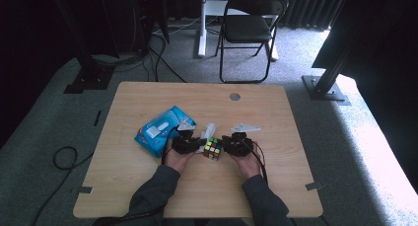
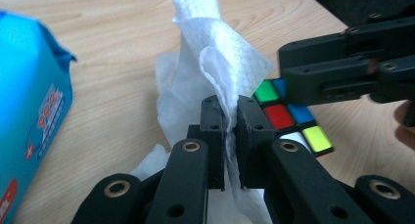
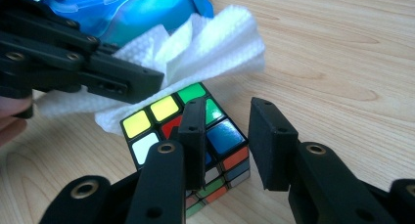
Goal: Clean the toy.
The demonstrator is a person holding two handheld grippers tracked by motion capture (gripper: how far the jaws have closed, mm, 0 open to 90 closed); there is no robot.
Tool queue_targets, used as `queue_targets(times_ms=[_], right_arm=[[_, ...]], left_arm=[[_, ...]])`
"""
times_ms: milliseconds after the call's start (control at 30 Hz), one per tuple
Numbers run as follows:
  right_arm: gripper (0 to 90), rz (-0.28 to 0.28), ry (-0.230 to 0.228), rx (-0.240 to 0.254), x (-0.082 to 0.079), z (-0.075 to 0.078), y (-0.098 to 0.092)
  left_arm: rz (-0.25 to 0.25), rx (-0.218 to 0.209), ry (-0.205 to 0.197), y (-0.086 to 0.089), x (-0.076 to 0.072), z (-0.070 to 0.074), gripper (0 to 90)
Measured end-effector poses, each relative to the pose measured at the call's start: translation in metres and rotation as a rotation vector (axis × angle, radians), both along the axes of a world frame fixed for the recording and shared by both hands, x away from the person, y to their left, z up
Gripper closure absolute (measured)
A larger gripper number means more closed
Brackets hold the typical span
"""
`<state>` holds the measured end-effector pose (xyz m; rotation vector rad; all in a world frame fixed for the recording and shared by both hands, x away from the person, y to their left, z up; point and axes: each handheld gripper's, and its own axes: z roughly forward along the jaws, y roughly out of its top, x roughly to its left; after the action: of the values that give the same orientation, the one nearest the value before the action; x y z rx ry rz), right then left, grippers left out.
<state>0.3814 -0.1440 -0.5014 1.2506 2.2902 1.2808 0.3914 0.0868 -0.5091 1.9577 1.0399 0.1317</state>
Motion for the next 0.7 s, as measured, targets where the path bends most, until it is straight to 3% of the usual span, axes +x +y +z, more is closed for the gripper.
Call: queue_targets(times_ms=[133, 367, 533, 700], right_arm=[[68.5, 0.0, -0.001, 0.0, 0.0, 0.0, 0.0], [68.5, 0.001, -0.001, -0.002, 0.0, 0.0, 0.0], [68.5, 0.003, 0.0, -0.002, 0.0, 0.0, 0.0], [68.5, 0.003, -0.001, -0.004, 0.0, 0.0, 0.0]], left_arm=[[0.0, 0.045, 0.02, -0.002, -0.001, -0.012, 83.1], [0.005, 0.085, 0.058, -0.005, 0.0, -0.031, 83.0], [0.008, 0.082, 0.046, -0.003, -0.001, -0.026, 82.5], [0.02, 0.041, 0.023, 0.005, -0.004, -0.012, 82.5]])
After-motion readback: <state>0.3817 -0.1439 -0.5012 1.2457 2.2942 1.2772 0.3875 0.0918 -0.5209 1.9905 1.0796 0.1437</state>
